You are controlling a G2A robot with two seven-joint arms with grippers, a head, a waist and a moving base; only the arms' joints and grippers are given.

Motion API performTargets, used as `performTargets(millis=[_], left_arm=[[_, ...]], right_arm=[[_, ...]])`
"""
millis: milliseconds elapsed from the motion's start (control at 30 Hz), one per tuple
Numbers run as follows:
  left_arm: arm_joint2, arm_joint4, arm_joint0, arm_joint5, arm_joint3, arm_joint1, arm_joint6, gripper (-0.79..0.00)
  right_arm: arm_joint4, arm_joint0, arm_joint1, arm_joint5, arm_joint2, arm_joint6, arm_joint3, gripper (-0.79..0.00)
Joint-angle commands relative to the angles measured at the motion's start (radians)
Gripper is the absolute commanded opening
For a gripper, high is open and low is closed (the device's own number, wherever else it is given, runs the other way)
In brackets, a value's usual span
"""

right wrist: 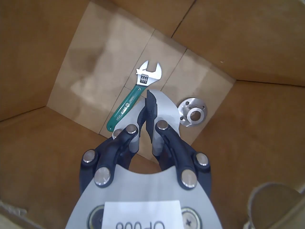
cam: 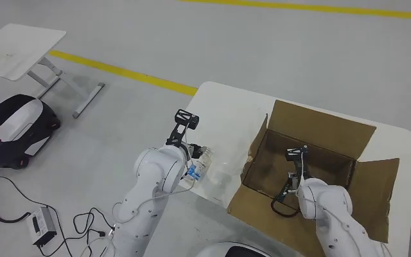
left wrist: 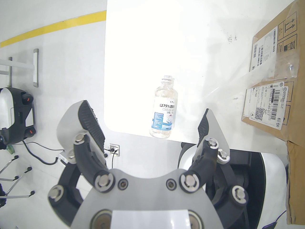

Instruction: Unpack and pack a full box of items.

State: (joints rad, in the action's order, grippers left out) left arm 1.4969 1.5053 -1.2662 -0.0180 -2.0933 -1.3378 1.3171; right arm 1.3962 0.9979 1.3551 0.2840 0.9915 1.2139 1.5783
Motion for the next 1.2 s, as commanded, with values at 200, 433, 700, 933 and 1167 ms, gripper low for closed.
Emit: performTargets(millis=[200,433,700,933,1167], left_arm=[[0.000,0.000,0.000,0.000,0.000,0.000,0.000,0.000],[0.000,0.000,0.000,0.000,0.000,0.000,0.000,0.000],[0.000,0.000,0.000,0.000,0.000,0.000,0.000,0.000],[0.000,0.000,0.000,0.000,0.000,0.000,0.000,0.000],[0.000,0.000,0.000,0.000,0.000,0.000,0.000,0.000]], right_arm=[[-0.015,-0.092,0.039,0.063,-0.069,0.026,-0.164,-0.705],[-0.035,-0.106,0.055,0.068,-0.078,0.015,-0.214,-0.493],[-0.035,-0.106,0.066,0.062,-0.074,0.014,-0.246,-0.483],[-0.048,-0.115,0.078,0.055,-0.075,0.005,-0.289,-0.474],[-0.098,-0.127,0.094,0.082,-0.064,-0.012,-0.333,-0.480]])
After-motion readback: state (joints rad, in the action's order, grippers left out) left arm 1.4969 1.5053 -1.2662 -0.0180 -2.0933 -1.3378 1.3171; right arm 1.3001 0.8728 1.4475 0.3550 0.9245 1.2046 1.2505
